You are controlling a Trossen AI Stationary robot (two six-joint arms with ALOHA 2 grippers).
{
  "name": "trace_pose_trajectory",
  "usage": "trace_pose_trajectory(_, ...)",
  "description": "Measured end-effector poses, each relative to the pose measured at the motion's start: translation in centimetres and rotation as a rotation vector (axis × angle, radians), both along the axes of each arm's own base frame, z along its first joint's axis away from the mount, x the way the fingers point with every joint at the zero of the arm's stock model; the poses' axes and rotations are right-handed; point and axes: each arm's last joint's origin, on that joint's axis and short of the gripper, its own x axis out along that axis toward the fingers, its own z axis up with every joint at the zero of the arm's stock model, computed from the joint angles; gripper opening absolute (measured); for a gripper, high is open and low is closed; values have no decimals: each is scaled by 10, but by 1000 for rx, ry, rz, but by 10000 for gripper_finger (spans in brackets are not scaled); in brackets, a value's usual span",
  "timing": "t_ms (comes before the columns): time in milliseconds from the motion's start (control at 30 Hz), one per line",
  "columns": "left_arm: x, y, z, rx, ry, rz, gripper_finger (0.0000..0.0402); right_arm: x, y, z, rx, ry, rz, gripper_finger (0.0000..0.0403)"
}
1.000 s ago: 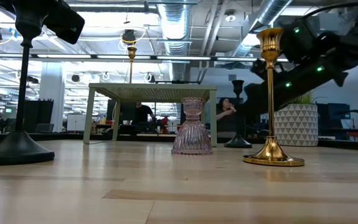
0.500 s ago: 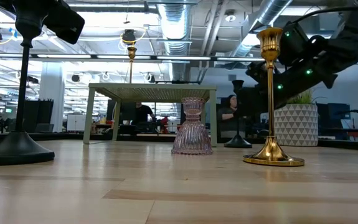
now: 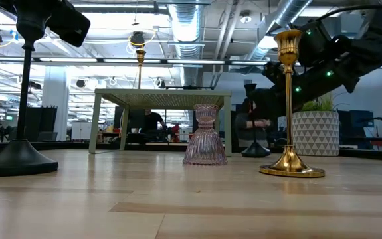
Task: Pick & Place candle stick holders
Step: Put the top black candle holder on the shelf
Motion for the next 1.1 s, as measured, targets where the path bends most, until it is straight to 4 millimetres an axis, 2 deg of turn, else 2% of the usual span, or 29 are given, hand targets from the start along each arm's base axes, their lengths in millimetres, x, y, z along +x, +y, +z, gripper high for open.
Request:
trace_pose_trajectory(267,0,0,0,0,1,0,5,-1,1,8,1,-41,19,3)
trace_pose_trajectory(433,0,0,0,-2,2,0,6,-7,2,27,4,-99,48,2)
trace_pose_trajectory(700,0,0,0,-4,2,0,7,-28,11,56,31,-118,76,1)
trace_pose_trajectory(833,0,0,0,-4,2,0,5,-27,12,84,56,-119,101,1)
trace_pose_trajectory(1100,0,0,0,-4,1,0,6,3,2,154,13,-106,215,0)
